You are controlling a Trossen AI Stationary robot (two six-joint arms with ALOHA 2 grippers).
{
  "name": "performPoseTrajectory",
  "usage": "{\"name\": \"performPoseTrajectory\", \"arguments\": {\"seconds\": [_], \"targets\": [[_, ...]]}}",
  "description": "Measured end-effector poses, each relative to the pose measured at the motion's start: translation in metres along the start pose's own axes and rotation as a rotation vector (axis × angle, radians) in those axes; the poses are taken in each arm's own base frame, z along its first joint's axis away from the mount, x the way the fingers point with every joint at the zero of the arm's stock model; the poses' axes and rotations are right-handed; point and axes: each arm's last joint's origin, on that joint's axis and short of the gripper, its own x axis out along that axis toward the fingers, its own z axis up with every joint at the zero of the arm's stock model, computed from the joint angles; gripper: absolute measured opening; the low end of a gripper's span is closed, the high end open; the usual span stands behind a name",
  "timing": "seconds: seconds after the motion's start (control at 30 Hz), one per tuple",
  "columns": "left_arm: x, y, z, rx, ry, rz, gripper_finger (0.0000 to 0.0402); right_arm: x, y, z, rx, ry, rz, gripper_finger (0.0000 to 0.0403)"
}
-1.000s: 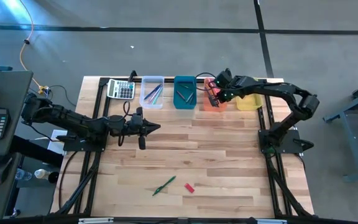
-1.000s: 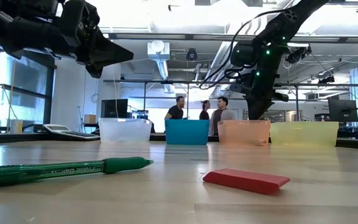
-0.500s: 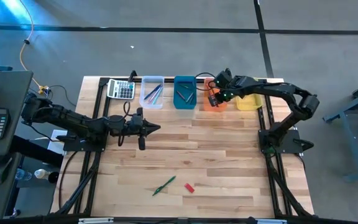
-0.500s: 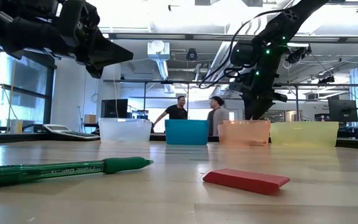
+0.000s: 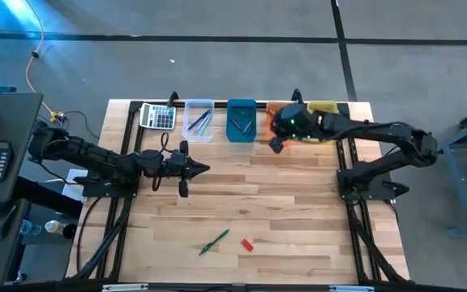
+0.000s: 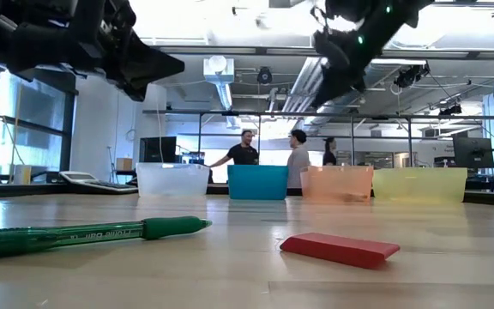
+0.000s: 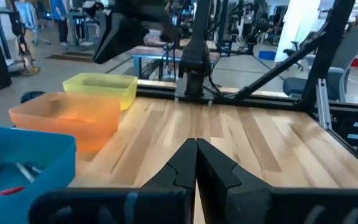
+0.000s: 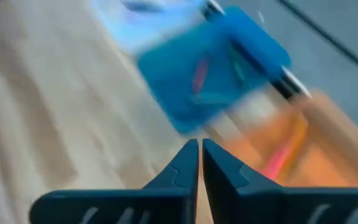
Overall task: Sort crayons/erasers/pens/pencils in bins
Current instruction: Put the red eraser into the yellow bin
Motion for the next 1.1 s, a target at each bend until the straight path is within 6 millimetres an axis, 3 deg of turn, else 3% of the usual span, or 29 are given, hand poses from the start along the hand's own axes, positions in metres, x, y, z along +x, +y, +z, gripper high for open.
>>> {"name": "performPoseTrajectory", "arguments": {"seconds": [0.2,0.47,0.7,1.1], "targets": [[-0.010,0.001,-0.012,0.004,-0.122,-0.064,0.0000,0.002,0.052,0.005,-0.092,-0.230,0.143,0.0003],[-0.035,0.006,-0.030,-0.011,-0.183,-0.058,0.0000,0.013,0.107,-0.066,-0.010,-0.459,0.379,0.0000],[-0.035,0.006,-0.030,0.013,-0.181,-0.046,0.0000,-0.005,0.155,-0.111,-0.021,-0.375,0.353,0.0000],[-0.035,0.007,-0.031,-0.013,-0.170,-0.034,0.0000,-0.020,0.244,-0.144,-0.018,-0.124,0.260,0.0000]]}}
